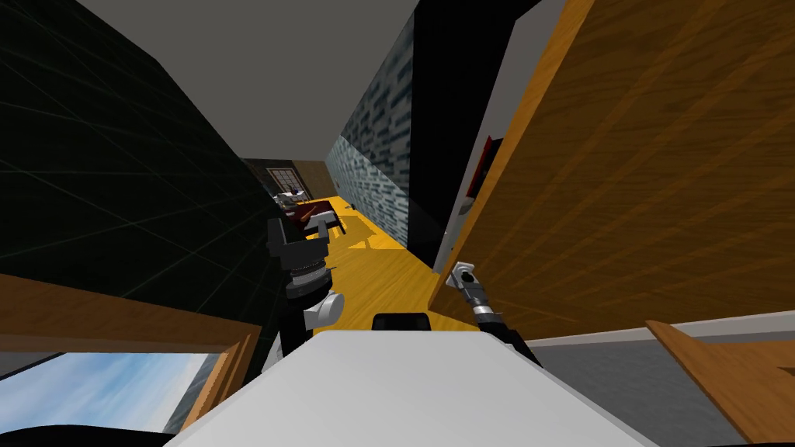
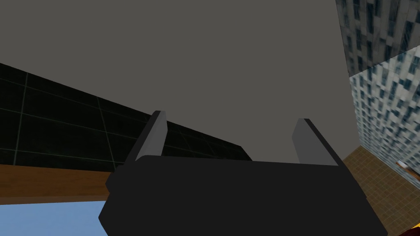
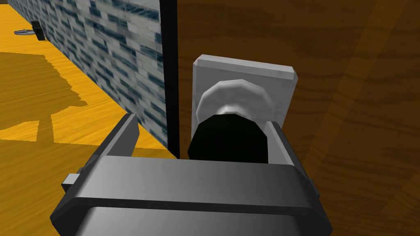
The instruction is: Pull the door open
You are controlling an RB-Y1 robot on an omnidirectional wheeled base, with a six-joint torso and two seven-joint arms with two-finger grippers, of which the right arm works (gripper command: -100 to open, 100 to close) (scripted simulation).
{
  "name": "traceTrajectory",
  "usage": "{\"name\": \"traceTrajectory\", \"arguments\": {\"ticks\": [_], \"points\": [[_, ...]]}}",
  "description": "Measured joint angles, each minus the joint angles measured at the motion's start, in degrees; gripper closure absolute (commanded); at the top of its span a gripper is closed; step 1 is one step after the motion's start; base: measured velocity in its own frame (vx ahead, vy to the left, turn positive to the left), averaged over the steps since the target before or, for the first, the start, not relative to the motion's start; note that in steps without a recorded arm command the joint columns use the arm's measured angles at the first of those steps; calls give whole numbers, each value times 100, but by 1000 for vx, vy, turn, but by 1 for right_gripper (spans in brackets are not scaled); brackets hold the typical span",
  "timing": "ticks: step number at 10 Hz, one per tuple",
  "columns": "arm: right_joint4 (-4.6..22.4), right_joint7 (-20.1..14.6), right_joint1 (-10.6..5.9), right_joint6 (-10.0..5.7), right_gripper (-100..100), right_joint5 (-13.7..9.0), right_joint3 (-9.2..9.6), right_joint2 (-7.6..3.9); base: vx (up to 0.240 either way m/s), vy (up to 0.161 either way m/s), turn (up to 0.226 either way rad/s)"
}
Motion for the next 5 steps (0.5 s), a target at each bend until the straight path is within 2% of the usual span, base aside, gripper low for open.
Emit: {"name": "traceTrajectory", "arguments": {"ticks": [1,2,5], "points": [[-79,-63,97,-61,100,45,59,-78,-185,-68,-80],[-169,-73,162,-57,100,50,88,-115,-185,-48,-79],[-159,-204,210,-183,100,169,258,-193,-214,-59,-60]]}}
